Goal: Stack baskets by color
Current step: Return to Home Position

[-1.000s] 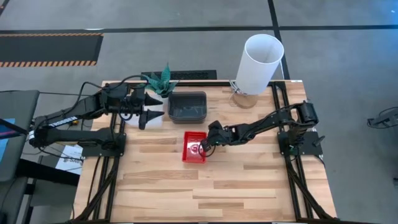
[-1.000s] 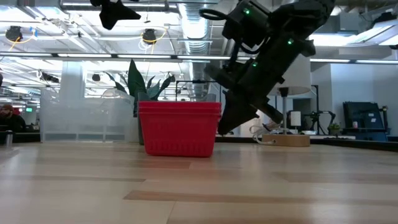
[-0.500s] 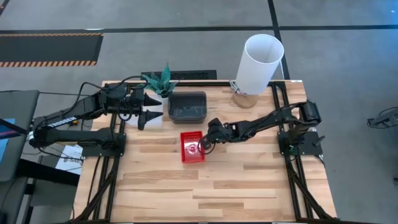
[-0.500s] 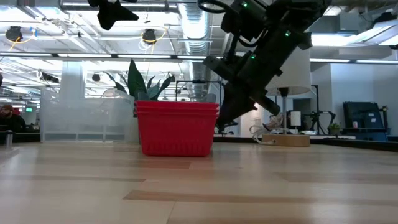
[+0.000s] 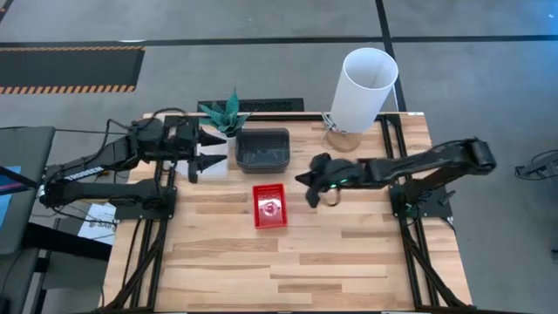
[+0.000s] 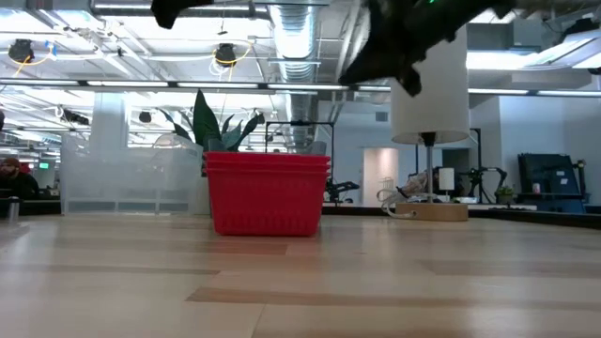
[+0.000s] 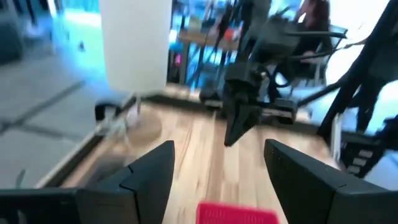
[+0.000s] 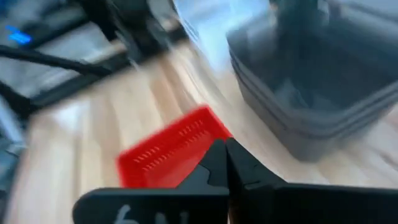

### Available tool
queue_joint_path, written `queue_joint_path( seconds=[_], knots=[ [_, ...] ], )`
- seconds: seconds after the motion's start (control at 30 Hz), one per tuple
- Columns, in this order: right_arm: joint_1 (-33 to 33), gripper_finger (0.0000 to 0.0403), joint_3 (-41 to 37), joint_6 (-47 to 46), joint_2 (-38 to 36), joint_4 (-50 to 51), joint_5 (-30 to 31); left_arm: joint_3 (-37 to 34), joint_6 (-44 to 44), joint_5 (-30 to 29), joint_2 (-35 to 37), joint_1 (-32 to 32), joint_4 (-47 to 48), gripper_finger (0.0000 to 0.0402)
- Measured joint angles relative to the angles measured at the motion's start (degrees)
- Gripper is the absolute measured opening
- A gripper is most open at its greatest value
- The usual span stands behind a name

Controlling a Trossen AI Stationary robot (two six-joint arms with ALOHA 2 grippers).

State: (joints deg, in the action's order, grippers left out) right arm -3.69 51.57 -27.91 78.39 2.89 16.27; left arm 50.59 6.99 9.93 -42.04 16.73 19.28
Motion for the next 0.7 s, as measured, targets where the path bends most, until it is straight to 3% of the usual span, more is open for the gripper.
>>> queue_joint_path(
  seconds=[0.33, 0.53, 0.7],
  knots=[
    [5.5, 0.0001, -22.1, 4.6, -24.7, -26.9, -11.4, -21.0, 8.8, -2.7, 18.0, -0.2, -19.2, 0.0235],
    [7.7, 0.0001, -31.6, 4.8, -36.7, -29.0, -11.8, -28.9, 13.1, -3.8, 28.8, -0.2, -19.2, 0.0223],
    [7.8, 0.0001, -38.7, 6.8, -46.2, -28.5, -11.8, -32.8, 13.7, -2.9, 37.8, -0.2, -16.2, 0.0164]
  ],
)
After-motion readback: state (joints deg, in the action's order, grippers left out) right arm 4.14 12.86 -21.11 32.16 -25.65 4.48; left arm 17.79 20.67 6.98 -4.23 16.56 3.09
